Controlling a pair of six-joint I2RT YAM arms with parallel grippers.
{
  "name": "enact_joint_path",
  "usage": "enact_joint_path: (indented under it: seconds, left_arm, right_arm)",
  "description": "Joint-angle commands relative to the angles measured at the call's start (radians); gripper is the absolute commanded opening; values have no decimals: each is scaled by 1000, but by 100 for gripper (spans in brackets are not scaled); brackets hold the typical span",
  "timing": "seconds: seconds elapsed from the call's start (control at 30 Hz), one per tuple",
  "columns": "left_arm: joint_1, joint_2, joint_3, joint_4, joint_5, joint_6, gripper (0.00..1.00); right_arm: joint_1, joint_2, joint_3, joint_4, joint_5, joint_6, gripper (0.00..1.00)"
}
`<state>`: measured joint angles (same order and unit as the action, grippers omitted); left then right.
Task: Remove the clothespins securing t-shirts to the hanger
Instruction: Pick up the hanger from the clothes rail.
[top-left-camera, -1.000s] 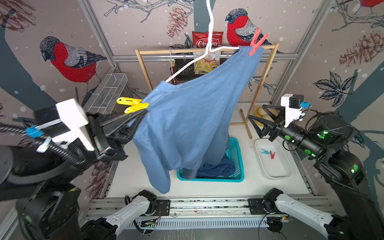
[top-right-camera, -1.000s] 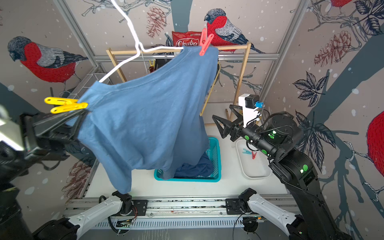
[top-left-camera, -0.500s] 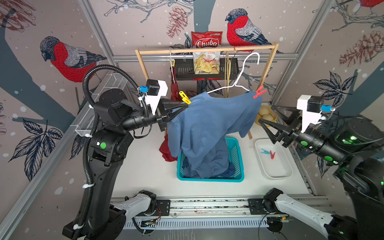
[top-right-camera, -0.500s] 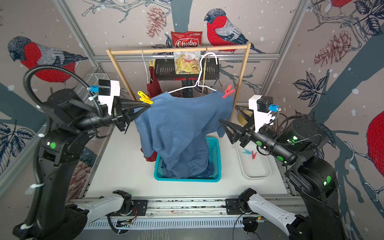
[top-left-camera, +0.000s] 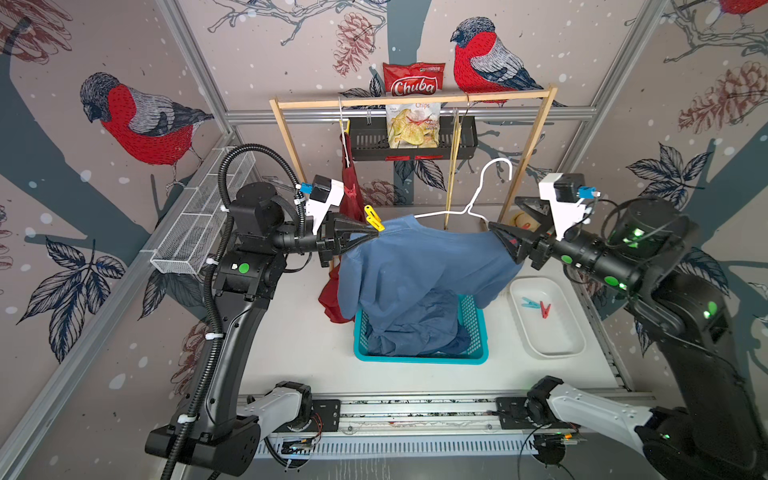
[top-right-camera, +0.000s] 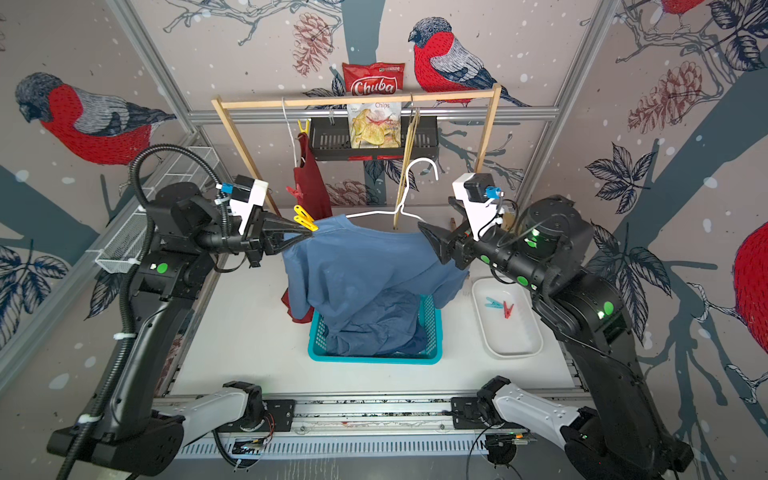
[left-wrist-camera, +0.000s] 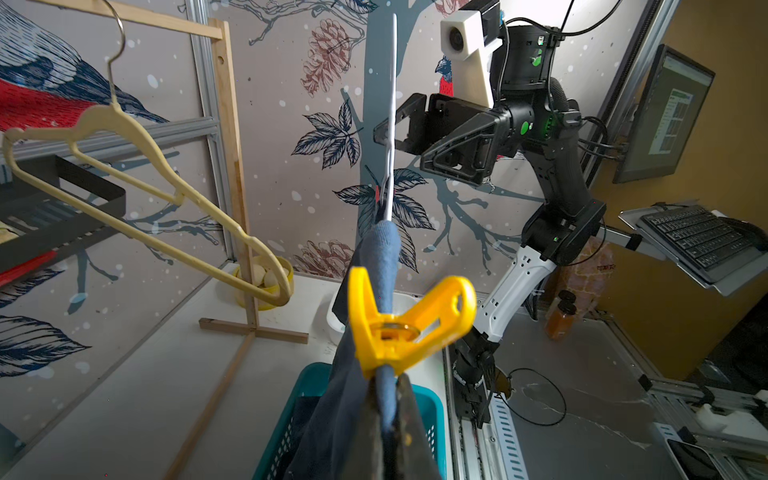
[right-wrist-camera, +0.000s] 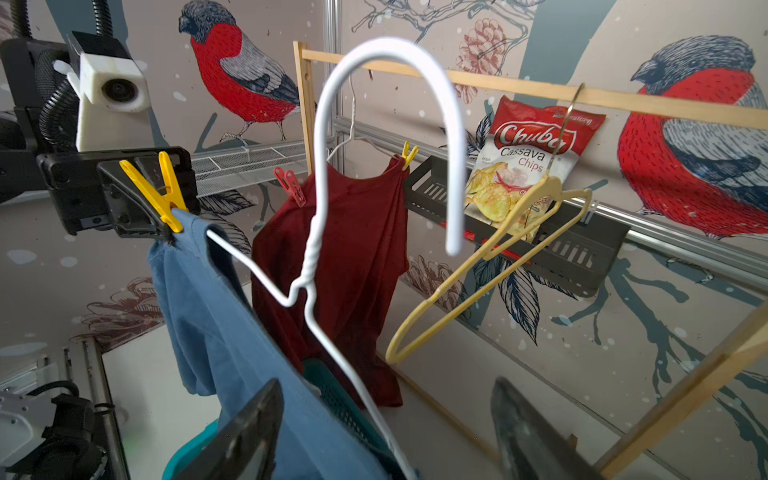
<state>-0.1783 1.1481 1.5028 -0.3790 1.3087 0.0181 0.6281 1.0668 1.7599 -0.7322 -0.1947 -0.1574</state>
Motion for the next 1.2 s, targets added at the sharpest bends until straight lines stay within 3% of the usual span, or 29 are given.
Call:
enact_joint_path:
  seconds: [0.0,0.13,0.33,0.5,0.63,0.9,0.97,1.07,1.13,1.17]
  left_arm:
    - [9,-16,-37,72,60,29,0]
    - [17,-24,-55,72,74,37,0]
    - [19,-22,-52,70,86,42,0]
    - [20,-35,-68,69,83,43,0]
    - [20,-57,-89,70,69,47,0]
    - [20,-129,-147,50,42,113,1]
    - [22,-146,-146,20,12,150,26]
    - [25,-148,-111,-46,-68,155,53]
    - [31,-132,-66,-112,-84,185,65]
    - [31,-127,-46,-142,-100,202,80]
  right_arm:
    - [-1,37,4,29,-62,-52,78]
    - [-1,87,-2,9,-108,-64,77]
    - [-5,112,-42,17,-163,-83,56]
    - [-8,91,-89,62,-212,-101,32]
    - [-8,82,-89,74,-228,-140,2]
    - [-8,64,-88,51,-323,-211,0]
    - [-8,57,-92,42,-339,-221,0]
    - [-8,58,-89,20,-347,-235,0]
    - [-8,58,-91,7,-356,-244,0]
    - [-10,57,-91,1,-364,-248,0]
